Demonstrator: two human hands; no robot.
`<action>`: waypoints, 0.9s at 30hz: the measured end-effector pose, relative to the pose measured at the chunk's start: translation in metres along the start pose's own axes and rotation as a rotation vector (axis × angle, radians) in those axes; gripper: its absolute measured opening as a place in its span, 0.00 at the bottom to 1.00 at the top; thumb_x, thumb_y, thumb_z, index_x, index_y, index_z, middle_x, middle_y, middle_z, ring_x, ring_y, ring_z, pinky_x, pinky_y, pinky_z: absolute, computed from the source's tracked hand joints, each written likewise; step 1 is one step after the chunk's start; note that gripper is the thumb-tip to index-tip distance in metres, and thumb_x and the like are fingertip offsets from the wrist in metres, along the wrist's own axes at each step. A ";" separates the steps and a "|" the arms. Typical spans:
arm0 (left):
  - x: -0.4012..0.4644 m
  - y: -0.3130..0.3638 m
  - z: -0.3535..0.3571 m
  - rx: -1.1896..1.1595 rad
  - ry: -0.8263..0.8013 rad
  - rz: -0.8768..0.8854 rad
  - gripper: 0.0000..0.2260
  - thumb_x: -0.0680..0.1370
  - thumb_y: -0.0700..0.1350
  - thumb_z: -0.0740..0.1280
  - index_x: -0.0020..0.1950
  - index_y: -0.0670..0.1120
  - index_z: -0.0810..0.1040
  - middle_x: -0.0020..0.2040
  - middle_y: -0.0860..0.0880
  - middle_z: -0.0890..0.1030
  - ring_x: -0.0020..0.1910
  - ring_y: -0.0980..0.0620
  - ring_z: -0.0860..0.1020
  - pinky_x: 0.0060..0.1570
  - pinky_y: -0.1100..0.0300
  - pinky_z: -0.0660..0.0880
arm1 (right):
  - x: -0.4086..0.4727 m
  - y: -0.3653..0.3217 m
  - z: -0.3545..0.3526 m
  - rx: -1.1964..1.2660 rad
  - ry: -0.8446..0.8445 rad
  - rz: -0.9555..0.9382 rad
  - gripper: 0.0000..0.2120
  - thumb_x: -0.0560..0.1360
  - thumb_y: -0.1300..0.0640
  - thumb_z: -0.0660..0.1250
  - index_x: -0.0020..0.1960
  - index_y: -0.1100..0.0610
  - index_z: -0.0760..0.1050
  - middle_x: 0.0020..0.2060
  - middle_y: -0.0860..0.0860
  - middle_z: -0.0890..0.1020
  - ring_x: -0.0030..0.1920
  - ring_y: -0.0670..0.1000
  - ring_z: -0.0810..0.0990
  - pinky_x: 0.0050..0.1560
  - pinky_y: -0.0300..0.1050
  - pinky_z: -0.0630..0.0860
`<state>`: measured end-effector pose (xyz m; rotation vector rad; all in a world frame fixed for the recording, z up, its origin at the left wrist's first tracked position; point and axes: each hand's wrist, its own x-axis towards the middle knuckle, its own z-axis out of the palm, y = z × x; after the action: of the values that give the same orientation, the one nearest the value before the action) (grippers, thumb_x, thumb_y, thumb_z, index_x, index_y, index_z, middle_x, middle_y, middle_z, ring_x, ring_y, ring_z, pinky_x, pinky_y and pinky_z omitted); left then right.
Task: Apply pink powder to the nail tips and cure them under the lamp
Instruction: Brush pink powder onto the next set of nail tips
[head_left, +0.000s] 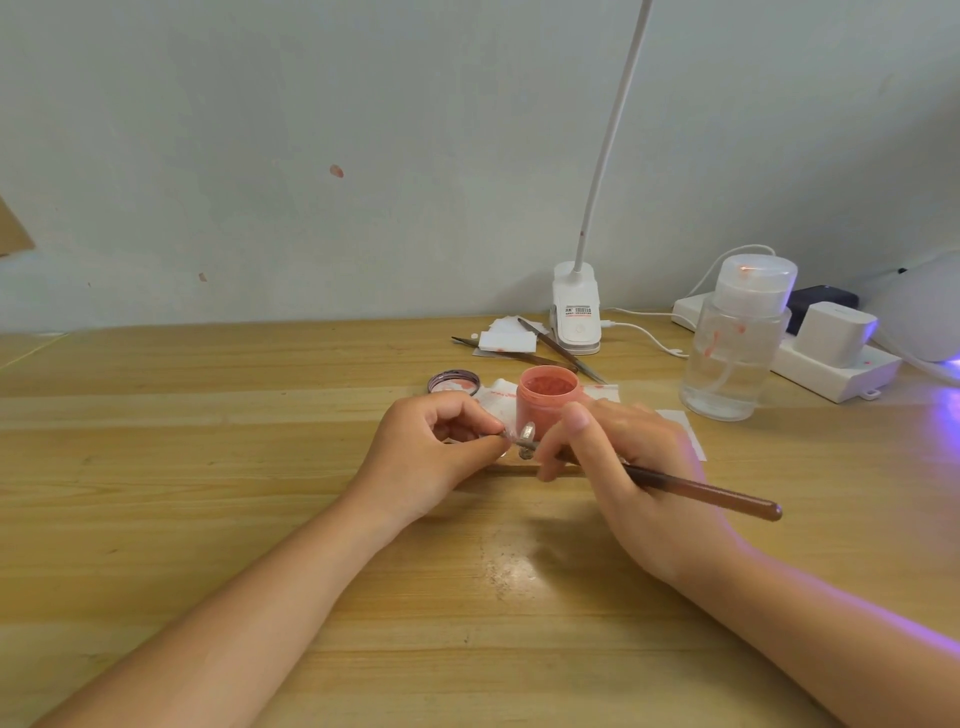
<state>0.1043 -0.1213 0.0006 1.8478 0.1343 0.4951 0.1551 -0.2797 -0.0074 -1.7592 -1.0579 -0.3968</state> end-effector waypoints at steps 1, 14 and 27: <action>0.000 0.000 0.000 0.004 0.002 0.000 0.10 0.67 0.32 0.72 0.32 0.46 0.78 0.35 0.45 0.80 0.36 0.53 0.75 0.37 0.65 0.72 | -0.001 0.000 0.000 0.016 0.013 -0.019 0.23 0.77 0.48 0.51 0.33 0.54 0.78 0.29 0.45 0.80 0.36 0.45 0.78 0.43 0.46 0.72; 0.000 -0.001 0.000 -0.007 -0.005 -0.019 0.09 0.67 0.33 0.72 0.32 0.45 0.78 0.35 0.45 0.81 0.35 0.53 0.75 0.36 0.66 0.71 | 0.001 0.000 0.001 -0.043 0.009 -0.017 0.21 0.78 0.48 0.52 0.35 0.54 0.78 0.31 0.43 0.79 0.38 0.45 0.77 0.42 0.44 0.71; 0.000 0.001 0.001 -0.011 0.008 -0.021 0.09 0.68 0.32 0.72 0.33 0.45 0.78 0.40 0.38 0.81 0.38 0.48 0.76 0.42 0.57 0.72 | 0.001 -0.001 0.001 0.000 0.044 -0.042 0.22 0.78 0.49 0.52 0.33 0.53 0.77 0.29 0.45 0.79 0.35 0.45 0.78 0.41 0.47 0.72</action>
<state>0.1042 -0.1226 0.0015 1.8318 0.1557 0.4885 0.1544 -0.2785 -0.0066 -1.7234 -1.0648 -0.4599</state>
